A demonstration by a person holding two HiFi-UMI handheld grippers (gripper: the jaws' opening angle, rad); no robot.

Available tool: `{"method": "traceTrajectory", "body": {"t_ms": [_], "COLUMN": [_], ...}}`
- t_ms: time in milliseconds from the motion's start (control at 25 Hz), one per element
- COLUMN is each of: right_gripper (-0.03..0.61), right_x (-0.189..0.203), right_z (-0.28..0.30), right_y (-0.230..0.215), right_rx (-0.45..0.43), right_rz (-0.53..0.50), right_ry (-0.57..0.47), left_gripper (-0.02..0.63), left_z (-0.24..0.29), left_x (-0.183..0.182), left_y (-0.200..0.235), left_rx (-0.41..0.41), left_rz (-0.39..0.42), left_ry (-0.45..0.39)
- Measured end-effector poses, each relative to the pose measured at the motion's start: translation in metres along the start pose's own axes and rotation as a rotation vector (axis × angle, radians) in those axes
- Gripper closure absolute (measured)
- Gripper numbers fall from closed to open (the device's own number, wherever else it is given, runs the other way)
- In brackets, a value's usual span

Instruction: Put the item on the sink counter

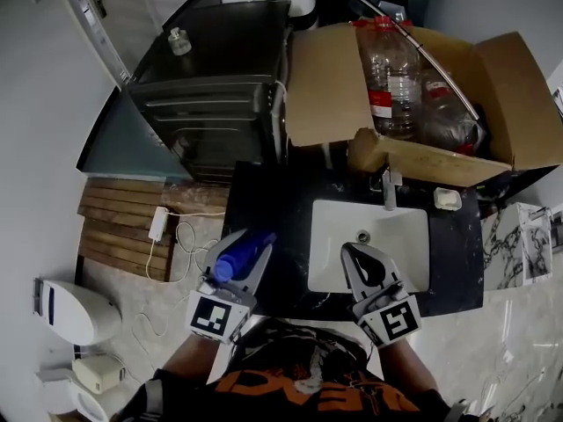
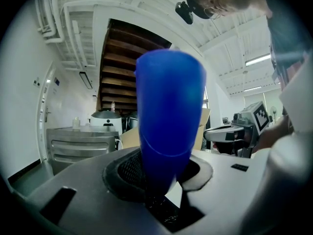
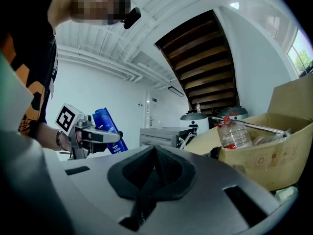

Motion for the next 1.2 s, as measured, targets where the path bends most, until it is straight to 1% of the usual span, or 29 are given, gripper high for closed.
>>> {"method": "traceTrajectory", "body": {"t_ms": [160, 400, 560, 680, 840, 1000, 1200], "right_gripper": [0.565, 0.565, 0.565, 0.565, 0.565, 0.565, 0.565], "right_x": [0.007, 0.018, 0.033, 0.041, 0.046, 0.054, 0.072], "right_z": [0.019, 0.043, 0.056, 0.067, 0.079, 0.090, 0.104], "right_y": [-0.003, -0.011, -0.018, -0.022, -0.031, -0.038, -0.043], "right_rx": [-0.004, -0.001, -0.008, -0.012, 0.007, 0.021, 0.041], "right_rz": [-0.007, -0.005, -0.028, -0.021, 0.001, -0.005, 0.005], "right_ry": [0.011, 0.024, 0.067, 0.094, 0.092, 0.103, 0.143], "left_gripper": [0.448, 0.447, 0.448, 0.448, 0.448, 0.448, 0.448], "left_z": [0.009, 0.026, 0.037, 0.043, 0.051, 0.059, 0.068], "left_x": [0.007, 0.014, 0.021, 0.028, 0.040, 0.051, 0.067], "left_y": [0.015, 0.033, 0.046, 0.054, 0.064, 0.074, 0.085], "left_rx": [0.007, 0.024, 0.026, 0.024, 0.038, 0.046, 0.057], "left_rz": [-0.002, 0.018, 0.021, 0.024, 0.038, 0.034, 0.023], "left_ry": [0.009, 0.015, 0.029, 0.038, 0.064, 0.090, 0.129]}}
Point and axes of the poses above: the fingertips, and each gripper's own axes: z forward along the fingers, y to its left, x out of its underside, the point moved 3 cm from there along -z, backward along the fingers, and after that the axes turned 8 degrees about -y, right-handed, at the moved point
